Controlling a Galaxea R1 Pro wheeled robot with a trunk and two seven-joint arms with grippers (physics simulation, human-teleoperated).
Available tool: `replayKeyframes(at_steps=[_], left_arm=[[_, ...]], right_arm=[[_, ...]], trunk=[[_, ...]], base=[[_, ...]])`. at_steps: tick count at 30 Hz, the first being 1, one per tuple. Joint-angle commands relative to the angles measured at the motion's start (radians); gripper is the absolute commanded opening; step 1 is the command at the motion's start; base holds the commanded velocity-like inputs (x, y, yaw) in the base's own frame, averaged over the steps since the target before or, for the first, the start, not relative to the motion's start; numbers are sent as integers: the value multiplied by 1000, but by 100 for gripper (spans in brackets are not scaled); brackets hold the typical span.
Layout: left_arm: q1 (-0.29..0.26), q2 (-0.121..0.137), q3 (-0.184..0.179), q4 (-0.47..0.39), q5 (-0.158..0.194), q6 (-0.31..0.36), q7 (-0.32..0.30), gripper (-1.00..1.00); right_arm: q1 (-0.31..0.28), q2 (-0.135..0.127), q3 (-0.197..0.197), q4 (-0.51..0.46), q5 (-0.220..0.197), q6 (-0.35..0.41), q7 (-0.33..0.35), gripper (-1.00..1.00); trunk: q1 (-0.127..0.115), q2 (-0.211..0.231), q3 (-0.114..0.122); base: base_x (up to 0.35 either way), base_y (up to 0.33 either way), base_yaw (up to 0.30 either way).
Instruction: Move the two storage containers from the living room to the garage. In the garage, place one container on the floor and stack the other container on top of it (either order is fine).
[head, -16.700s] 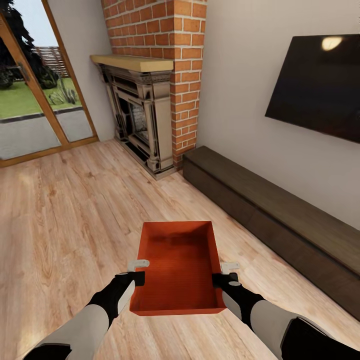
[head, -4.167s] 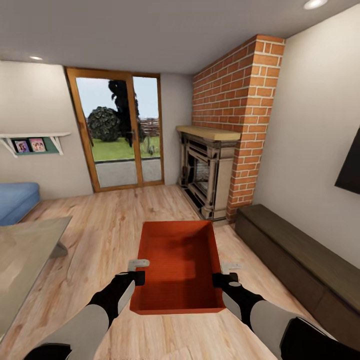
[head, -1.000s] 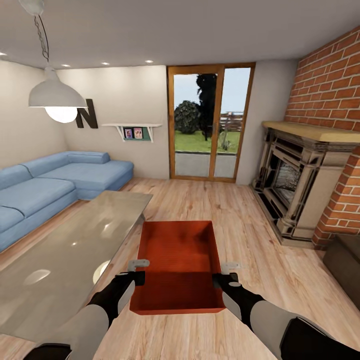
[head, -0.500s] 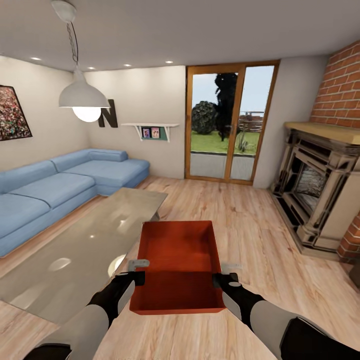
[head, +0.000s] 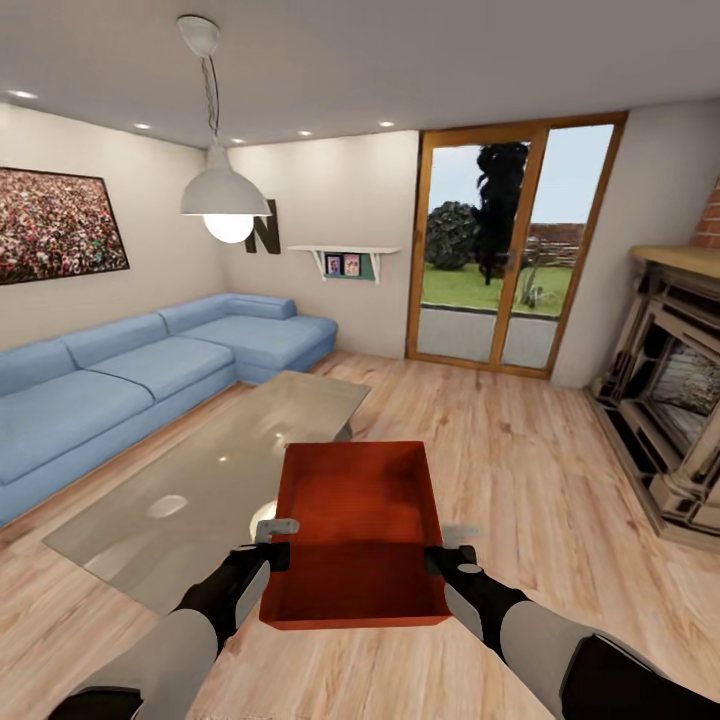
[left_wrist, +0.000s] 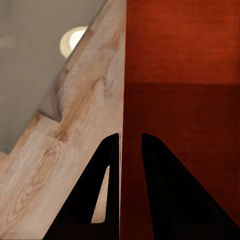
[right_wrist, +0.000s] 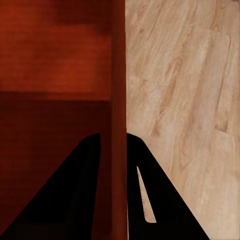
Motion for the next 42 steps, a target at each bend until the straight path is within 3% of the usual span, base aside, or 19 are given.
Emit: replayKeyframes(at_steps=[1, 42], left_arm=[[-1, 1, 10, 1, -15, 9, 17, -100], [-1, 1, 10, 1, -15, 9, 18, -100]], right_arm=[[-1, -22, 28, -1, 7, -7, -35, -100], [-1, -22, 28, -1, 7, -7, -35, -100]], trunk=[[1, -2, -2], [1, -2, -2]], base=[[0, 0, 268], [0, 0, 269]])
